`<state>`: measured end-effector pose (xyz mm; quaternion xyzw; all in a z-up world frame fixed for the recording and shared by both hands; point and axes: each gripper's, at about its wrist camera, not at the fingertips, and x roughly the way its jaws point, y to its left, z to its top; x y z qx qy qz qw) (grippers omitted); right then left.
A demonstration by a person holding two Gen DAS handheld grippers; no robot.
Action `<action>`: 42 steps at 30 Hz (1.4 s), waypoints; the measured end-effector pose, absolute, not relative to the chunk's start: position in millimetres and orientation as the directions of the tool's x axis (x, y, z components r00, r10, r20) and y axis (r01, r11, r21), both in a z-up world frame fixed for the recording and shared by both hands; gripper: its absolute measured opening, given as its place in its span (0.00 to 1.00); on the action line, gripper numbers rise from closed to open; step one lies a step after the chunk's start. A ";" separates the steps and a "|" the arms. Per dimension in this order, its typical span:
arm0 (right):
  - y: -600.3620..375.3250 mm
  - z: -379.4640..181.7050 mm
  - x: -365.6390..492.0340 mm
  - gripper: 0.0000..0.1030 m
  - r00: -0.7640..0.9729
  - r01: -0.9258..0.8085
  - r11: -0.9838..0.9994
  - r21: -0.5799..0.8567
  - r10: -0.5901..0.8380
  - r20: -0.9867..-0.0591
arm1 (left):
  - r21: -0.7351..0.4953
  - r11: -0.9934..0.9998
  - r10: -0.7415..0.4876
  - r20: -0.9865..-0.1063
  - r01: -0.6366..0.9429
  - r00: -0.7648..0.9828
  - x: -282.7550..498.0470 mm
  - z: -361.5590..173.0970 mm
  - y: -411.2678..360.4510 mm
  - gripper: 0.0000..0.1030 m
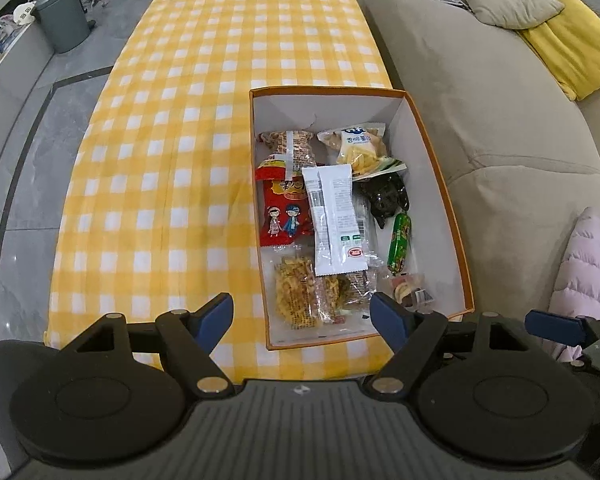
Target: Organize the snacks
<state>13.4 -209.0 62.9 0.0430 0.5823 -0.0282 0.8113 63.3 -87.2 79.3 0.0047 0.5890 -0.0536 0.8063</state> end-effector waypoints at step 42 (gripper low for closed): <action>-209.3 64.9 6.0 0.97 0.347 0.100 0.995 0.007 -0.028 -0.937 | -0.069 0.991 -0.099 -0.952 0.114 0.289 58.4 76.8 -91.8 0.89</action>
